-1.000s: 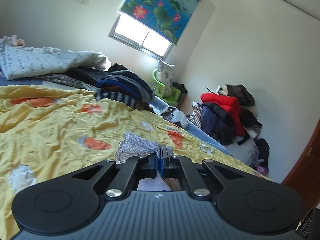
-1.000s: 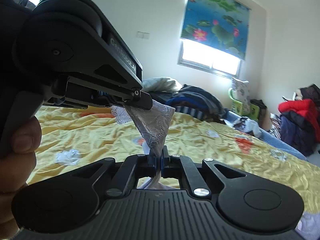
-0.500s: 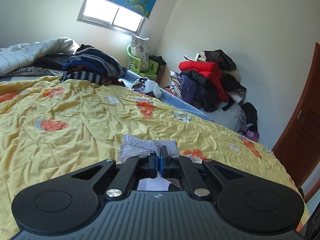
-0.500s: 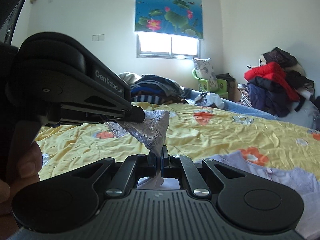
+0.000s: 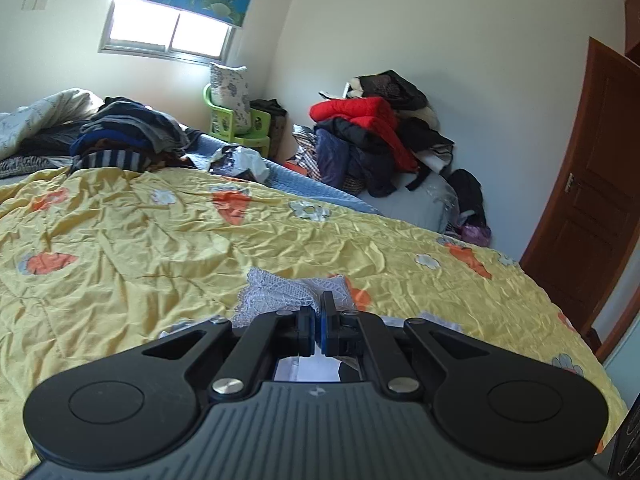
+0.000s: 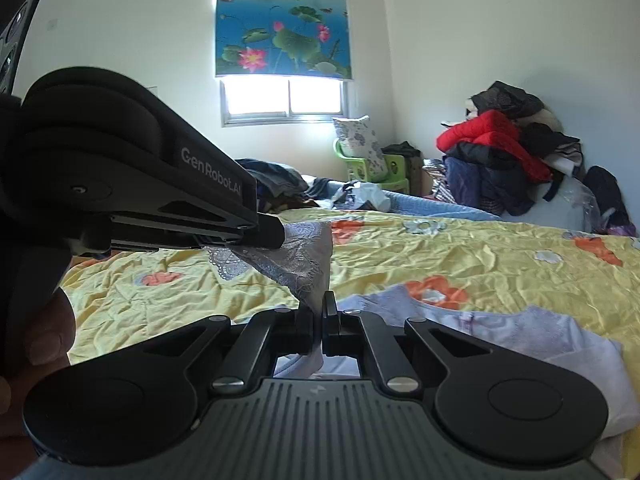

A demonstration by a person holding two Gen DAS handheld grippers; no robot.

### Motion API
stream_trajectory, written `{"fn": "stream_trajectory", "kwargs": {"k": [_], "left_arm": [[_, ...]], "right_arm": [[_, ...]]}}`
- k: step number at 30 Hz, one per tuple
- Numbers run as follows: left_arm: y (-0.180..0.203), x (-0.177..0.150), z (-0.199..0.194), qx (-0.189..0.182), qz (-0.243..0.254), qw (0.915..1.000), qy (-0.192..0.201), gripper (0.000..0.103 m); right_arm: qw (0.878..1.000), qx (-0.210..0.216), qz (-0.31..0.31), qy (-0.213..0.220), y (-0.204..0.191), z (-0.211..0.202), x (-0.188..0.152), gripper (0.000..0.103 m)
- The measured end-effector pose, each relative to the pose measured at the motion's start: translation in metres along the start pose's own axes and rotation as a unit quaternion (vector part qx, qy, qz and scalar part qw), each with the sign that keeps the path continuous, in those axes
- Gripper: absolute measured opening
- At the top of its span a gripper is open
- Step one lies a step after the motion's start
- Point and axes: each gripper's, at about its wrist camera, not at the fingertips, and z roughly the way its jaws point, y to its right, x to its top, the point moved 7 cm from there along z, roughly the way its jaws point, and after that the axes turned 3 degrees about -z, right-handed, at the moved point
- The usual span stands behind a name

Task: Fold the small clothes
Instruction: 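Lift the second sleeve with the left gripper and carry it across the shirt, then lower the sleeve onto the folded shirt and open the left gripper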

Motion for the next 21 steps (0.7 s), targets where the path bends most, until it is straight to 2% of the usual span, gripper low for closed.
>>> {"fn": "stream_trajectory", "kwargs": {"k": [13,21], "left_arm": [[0.064,-0.026,0.026,-0.034,0.052,0.9972,-0.043,0.003],[0.102,-0.039,0.036,-0.051,0.091,0.9931,-0.054,0.003]], "right_arm": [[0.997,-0.061,0.044,-0.005,0.068,-0.017,-0.021,0.007],[0.993,-0.089,0.075,-0.01,0.102,-0.023,-0.035,0.007]]}}
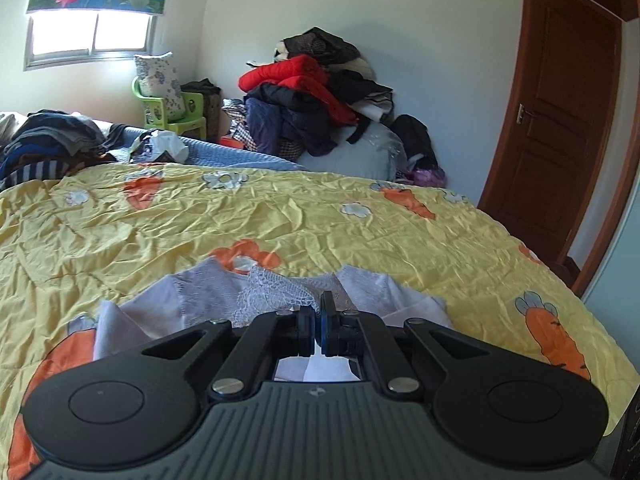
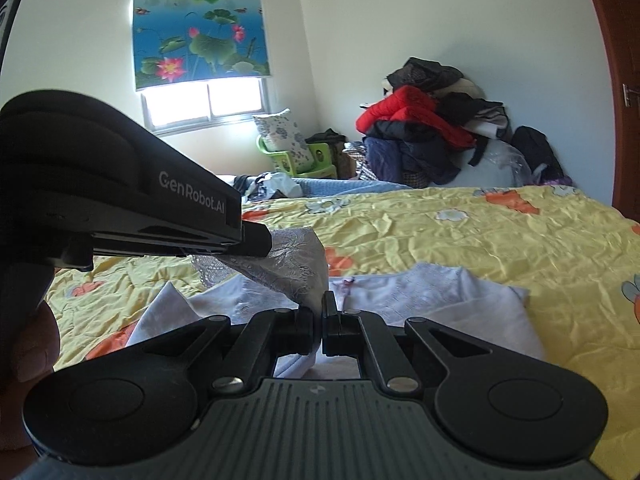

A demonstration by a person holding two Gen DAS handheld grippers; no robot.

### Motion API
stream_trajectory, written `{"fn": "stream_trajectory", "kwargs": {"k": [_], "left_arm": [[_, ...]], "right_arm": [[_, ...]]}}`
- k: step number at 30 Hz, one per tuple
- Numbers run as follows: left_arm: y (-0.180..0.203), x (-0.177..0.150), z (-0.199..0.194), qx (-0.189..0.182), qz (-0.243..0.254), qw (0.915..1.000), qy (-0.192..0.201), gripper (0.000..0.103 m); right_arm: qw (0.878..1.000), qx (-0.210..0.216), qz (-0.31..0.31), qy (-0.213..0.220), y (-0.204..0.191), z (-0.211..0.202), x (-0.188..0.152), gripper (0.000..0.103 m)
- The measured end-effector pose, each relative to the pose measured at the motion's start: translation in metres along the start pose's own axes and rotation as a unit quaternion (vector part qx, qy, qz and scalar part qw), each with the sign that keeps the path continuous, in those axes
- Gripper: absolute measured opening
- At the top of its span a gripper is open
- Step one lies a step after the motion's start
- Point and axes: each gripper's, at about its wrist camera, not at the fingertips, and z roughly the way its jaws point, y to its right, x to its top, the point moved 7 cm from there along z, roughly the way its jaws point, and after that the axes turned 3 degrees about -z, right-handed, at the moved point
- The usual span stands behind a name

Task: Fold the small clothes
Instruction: 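Lower the sleeve onto the folded shirt and open the left gripper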

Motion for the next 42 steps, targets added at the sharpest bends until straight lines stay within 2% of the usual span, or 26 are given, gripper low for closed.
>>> {"fn": "stream_trajectory", "kwargs": {"k": [9,23,31,35,37,42], "left_arm": [[0.029,-0.013,0.019,-0.014,0.023,0.9994,-0.022,0.003],[0.074,-0.03,0.037,-0.052,0.047,0.9963,-0.051,0.003],[0.091,-0.042,0.046,-0.064,0.061,0.9936,-0.07,0.003],[0.089,-0.044,0.05,-0.079,0.036,0.9923,-0.088,0.003],[0.089,-0.043,0.049,-0.086,0.032,0.9916,-0.091,0.004],[0.087,-0.033,0.042,-0.106,0.011,0.9908,-0.083,0.005]], "right_arm": [[0.999,-0.026,0.035,-0.01,0.038,0.001,-0.011,0.007],[0.997,-0.06,0.05,-0.022,0.068,-0.006,-0.027,0.007],[0.994,-0.071,0.08,-0.036,0.089,-0.007,-0.035,0.008],[0.99,-0.07,0.11,-0.05,0.099,-0.005,-0.042,0.014],[0.989,-0.074,0.118,-0.054,0.103,-0.005,-0.045,0.022],[0.987,-0.077,0.126,-0.062,0.106,-0.002,-0.052,0.024]]}}
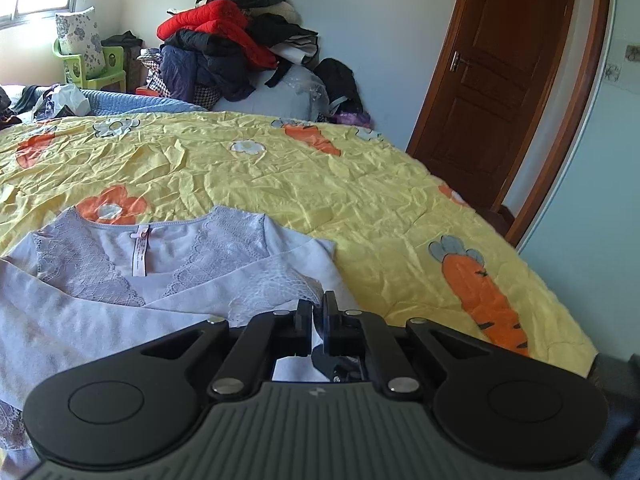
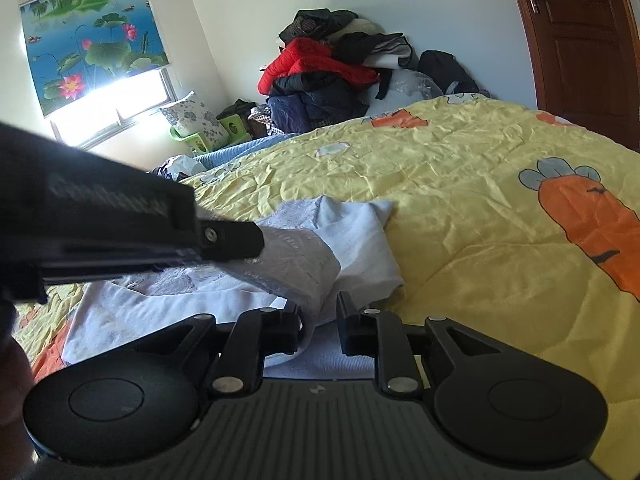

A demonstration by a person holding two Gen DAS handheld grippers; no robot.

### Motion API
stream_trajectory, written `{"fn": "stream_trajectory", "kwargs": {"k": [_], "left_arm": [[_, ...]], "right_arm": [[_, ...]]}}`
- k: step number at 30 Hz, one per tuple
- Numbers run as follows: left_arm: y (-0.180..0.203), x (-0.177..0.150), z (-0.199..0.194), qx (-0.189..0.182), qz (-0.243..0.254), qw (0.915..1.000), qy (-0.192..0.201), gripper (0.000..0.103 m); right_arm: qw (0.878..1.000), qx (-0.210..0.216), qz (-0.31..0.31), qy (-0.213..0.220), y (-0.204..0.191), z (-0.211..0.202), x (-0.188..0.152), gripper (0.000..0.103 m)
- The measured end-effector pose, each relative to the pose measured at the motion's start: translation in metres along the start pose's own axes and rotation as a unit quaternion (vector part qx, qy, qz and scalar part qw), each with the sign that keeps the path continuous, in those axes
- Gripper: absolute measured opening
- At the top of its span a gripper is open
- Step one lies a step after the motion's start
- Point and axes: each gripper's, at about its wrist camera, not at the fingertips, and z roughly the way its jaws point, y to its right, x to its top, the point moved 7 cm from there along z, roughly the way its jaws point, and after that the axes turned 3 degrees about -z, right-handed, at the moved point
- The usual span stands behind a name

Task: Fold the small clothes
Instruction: 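Lower the sleeve onto the folded shirt and open the left gripper, then move both open grippers toward the shirt hem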

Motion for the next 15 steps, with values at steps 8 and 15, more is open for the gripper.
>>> {"fn": "stream_trajectory", "kwargs": {"k": [8,15], "left_arm": [[-0.017,0.018,-0.02,-0.006,-0.019,0.9992,0.035,0.015],[-0.08,0.004,-0.026,0.107,-0.028,0.9934,0.032,0.062]], "right_arm": [[0.999,-0.011,0.032,-0.003,0.014,0.003,-0.005,0.027],[0.998,-0.033,0.058,0.009,0.044,-0.012,-0.002,0.035]]}}
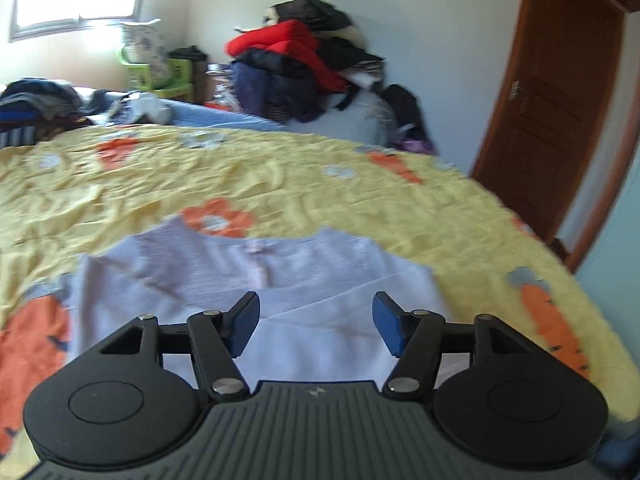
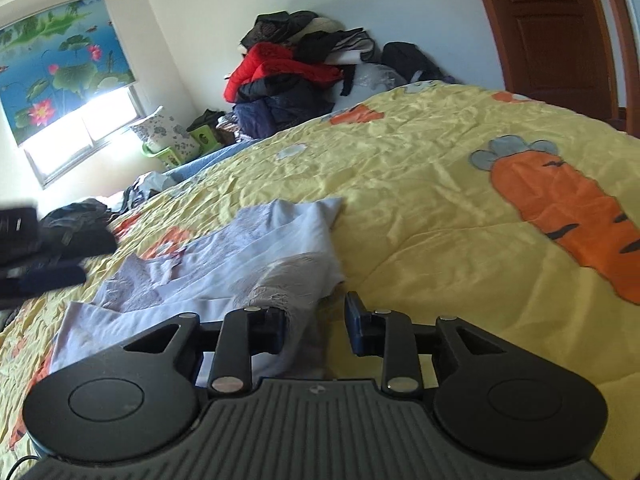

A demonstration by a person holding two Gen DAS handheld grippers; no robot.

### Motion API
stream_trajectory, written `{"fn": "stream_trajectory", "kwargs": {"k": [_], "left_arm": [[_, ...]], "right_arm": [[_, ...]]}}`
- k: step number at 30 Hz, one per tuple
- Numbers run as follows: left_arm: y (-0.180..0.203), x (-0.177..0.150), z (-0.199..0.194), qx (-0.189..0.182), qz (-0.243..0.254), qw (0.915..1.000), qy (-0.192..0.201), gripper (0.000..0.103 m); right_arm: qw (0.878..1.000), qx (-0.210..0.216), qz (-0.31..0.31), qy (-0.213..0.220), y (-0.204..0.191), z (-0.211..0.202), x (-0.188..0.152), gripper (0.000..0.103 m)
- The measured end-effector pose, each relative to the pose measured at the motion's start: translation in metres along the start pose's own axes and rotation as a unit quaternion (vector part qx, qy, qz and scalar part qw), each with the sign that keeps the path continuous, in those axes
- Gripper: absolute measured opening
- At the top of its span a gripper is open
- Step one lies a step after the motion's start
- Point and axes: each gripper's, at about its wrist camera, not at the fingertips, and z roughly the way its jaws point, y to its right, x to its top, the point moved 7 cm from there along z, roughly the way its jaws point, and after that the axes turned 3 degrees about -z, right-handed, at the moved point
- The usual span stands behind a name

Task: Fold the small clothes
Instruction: 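Move both open grippers toward the shirt hem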

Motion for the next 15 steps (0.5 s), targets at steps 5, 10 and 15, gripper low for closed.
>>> {"fn": "stream_trajectory", "kwargs": {"k": [5,10,15], "left_arm": [[-0.046,-0.02,0.001,0.063,0.002,0.9974,-0.035,0.062],[-0.073,-0.041,-0.004,0.108,0.024,0.9925,-0.051,0.062],[-0.082,-0.054,-0.007,0.13,0.045,0.9889,-0.057,0.062]], "right_arm": [[0.998,-0.056,0.029,0.025,0.035,-0.011,0.007,0.042],[0.997,-0.064,0.037,0.03,0.04,-0.011,0.008,0.045],[0.998,-0.05,-0.039,-0.01,0.019,0.001,-0.003,0.061]]}}
